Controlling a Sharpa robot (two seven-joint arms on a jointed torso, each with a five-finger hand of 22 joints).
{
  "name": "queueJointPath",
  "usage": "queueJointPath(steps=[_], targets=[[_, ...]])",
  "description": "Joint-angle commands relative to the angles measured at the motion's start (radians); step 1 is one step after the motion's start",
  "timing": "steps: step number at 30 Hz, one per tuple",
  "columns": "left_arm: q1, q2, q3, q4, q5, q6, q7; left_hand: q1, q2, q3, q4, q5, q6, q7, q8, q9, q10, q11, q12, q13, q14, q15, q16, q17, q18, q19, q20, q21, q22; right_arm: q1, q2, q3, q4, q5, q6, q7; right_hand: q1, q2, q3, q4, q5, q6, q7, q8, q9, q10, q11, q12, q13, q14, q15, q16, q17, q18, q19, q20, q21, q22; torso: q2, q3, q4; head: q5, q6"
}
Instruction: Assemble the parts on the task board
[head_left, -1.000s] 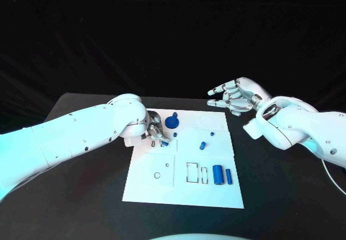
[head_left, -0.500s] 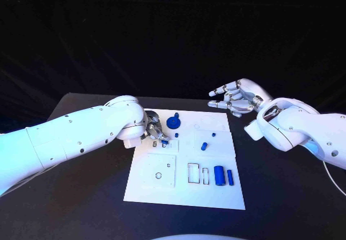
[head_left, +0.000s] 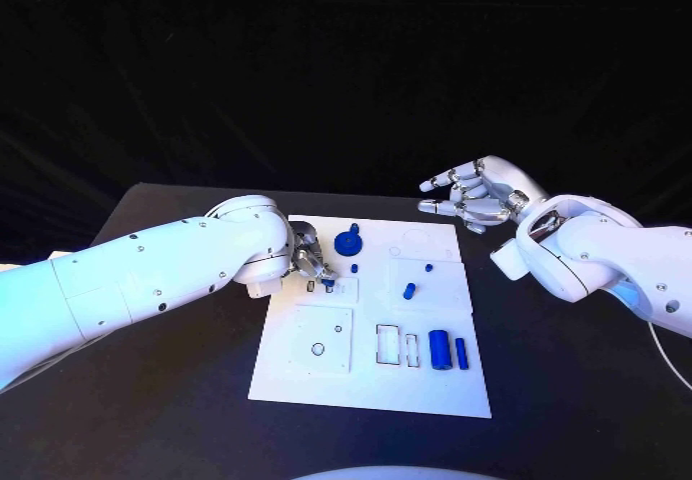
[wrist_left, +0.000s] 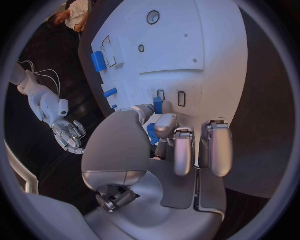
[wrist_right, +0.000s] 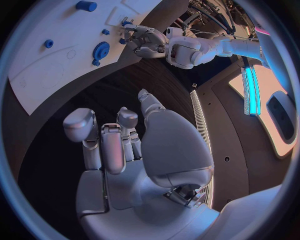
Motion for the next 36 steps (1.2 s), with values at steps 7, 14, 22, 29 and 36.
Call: queueJointPath(steps=[7, 14, 22, 29, 36], targets=[[-0.004, -0.001, -0.003, 0.006, -0.054, 0.048, 0.0, -0.004, 0.001, 0.179, -0.18, 0.004, 0.003, -0.007, 0.005, 0.002, 0.004, 0.001, -0.003, -0.004, 0.105, -0.004, 0.002, 0.263, -0.005, 0.033, 0.003, -0.002, 0.131, -0.001, 0.001, 0.0, 0.001, 0.0, 0.009, 0.009, 0.0, 0.007, -0.006, 0.0, 0.007, 0.005, -0.003, 0.003, 0.001, -0.003, -0.001, -0.005, -0.001, 0.057, -0.002, -0.005, 0.047, 0.012, -0.004, 0.0, -0.005, -0.002, 0.0, 0.0, -0.0018, -0.003, 0.0], [-0.009, -0.005, -0.003, 0.012, -0.061, 0.092, 0.0, -0.005, -0.002, 0.181, -0.183, 0.004, 0.003, -0.007, 0.004, 0.002, 0.004, 0.001, -0.004, -0.005, 0.105, -0.003, 0.002, 0.263, -0.006, 0.034, 0.003, -0.001, 0.133, -0.001, 0.002, 0.0, -0.002, 0.0, 0.01, 0.01, -0.001, 0.008, -0.007, 0.002, 0.008, 0.005, -0.003, 0.003, 0.001, -0.003, 0.0, -0.004, -0.001, 0.058, -0.001, -0.002, 0.052, 0.012, -0.003, 0.0, -0.004, 0.0, 0.0, -0.0005, 0.0, -0.002, -0.004], [-0.01, -0.008, -0.003, 0.016, -0.066, 0.114, 0.005, -0.004, -0.006, 0.184, -0.189, 0.003, 0.005, -0.006, 0.003, 0.002, 0.005, 0.001, -0.004, -0.005, 0.105, -0.003, 0.002, 0.263, -0.006, 0.036, 0.003, 0.001, 0.136, -0.001, 0.004, 0.0, -0.002, 0.002, 0.011, 0.013, -0.001, 0.008, -0.007, 0.002, 0.008, 0.005, -0.003, 0.003, 0.001, -0.003, 0.0, -0.004, -0.001, 0.058, -0.001, -0.002, 0.052, 0.012, -0.003, 0.0, -0.004, 0.0, 0.001, 0.0001, -0.0026, 0.006, -0.011], [-0.01, -0.008, -0.003, 0.016, -0.067, 0.117, 0.006, -0.005, -0.008, 0.186, -0.191, 0.003, 0.006, -0.006, 0.003, 0.003, 0.005, 0.001, -0.004, -0.005, 0.105, -0.003, 0.002, 0.263, -0.007, 0.036, 0.003, 0.001, 0.137, -0.001, 0.004, 0.0, -0.001, 0.003, 0.011, 0.014, -0.001, 0.009, -0.008, 0.003, 0.008, 0.005, -0.003, 0.004, 0.002, -0.003, -0.001, -0.005, -0.001, 0.058, -0.001, -0.003, 0.051, 0.012, -0.003, 0.0, -0.005, -0.003, 0.001, 0.0004, -0.0013, 0.005, -0.011], [-0.01, 0.0, -0.003, 0.013, -0.068, 0.114, 0.004, -0.015, -0.004, 0.19, -0.189, 0.003, 0.012, -0.006, 0.002, 0.003, 0.008, 0.002, -0.003, -0.005, 0.105, -0.002, 0.002, 0.263, -0.006, 0.035, 0.003, 0.0, 0.135, -0.001, 0.004, 0.0, 0.0, 0.004, 0.011, 0.014, -0.002, 0.011, -0.009, 0.004, 0.009, 0.005, -0.003, 0.004, 0.002, -0.004, -0.001, -0.005, -0.002, 0.057, -0.001, -0.004, 0.05, 0.013, -0.004, 0.0, -0.006, -0.004, 0.001, 0.0001, -0.0021, 0.007, -0.012]])
